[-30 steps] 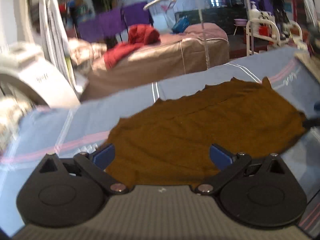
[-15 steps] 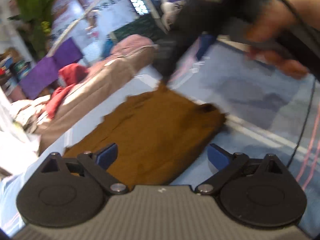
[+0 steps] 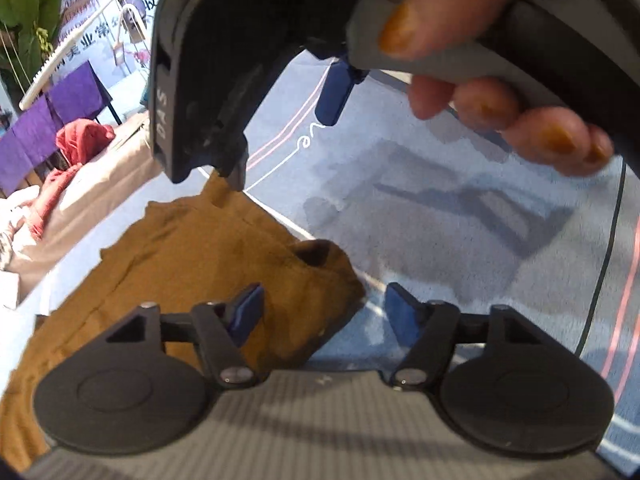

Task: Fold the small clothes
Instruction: 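Grasp the sweater corner with the left tool while the right tool grasps beside it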

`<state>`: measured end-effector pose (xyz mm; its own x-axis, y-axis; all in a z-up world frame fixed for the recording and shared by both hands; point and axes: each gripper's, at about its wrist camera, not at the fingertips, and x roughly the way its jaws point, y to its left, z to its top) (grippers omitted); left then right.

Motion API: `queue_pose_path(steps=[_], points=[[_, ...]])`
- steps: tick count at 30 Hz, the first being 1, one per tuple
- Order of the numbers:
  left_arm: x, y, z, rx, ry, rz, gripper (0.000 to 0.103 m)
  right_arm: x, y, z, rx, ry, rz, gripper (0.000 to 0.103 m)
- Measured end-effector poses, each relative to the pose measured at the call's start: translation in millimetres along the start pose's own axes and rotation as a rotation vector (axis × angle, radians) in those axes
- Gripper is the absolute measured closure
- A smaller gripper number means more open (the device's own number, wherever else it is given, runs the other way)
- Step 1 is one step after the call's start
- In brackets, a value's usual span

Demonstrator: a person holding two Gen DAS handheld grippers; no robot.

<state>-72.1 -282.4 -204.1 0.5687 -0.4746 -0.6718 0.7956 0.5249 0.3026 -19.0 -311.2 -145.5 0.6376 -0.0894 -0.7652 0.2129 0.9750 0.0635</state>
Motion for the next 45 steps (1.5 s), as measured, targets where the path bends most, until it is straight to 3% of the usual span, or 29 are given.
queue_pose_path(steps=[2, 4, 7, 13, 16, 24, 26, 29, 36, 42, 45], points=[[2, 2, -1, -0.008, -0.008, 0.007, 0.05, 0, -3, 0, 0.004, -0.001, -0.001, 0.0], [4, 1, -2, -0.019, -0.009, 0.023, 0.074, 0, -5, 0, 0.001, -0.002, -0.002, 0.0], [5, 6, -5, -0.048, -0.019, 0.038, 0.089, -1, -6, 0, -0.002, -0.006, -0.006, 0.0], [4, 28, -4, -0.163, -0.017, -0.004, 0.093, -1, -10, 0, 0.015, -0.018, 0.014, 0.0], [-4, 45, -4, -0.27, -0.007, -0.04, 0.093, 3, -10, 6, 0.027, -0.027, 0.038, 0.0], [-33, 105, -21, -0.525, -0.052, -0.059, 0.093, 61, -21, 44, 0.245, 0.053, 0.241, 0.0], [-42, 126, -31, -0.564, -0.071, -0.014, 0.093, 73, -24, 49, 0.297, 0.095, 0.27, 0.0], [-46, 148, -41, -0.6, -0.052, 0.018, 0.093, 80, -24, 47, 0.368, 0.13, 0.319, 0.0], [-53, 155, -47, -0.612, -0.044, -0.013, 0.093, 87, -14, 43, 0.444, 0.19, 0.423, 0.0], [-43, 152, -44, -0.613, -0.026, -0.021, 0.093, 105, -7, 50, 0.491, 0.227, 0.452, 0.0], [-41, 153, -44, -0.622, -0.019, -0.023, 0.093, 108, -3, 53, 0.469, 0.228, 0.425, 0.0]])
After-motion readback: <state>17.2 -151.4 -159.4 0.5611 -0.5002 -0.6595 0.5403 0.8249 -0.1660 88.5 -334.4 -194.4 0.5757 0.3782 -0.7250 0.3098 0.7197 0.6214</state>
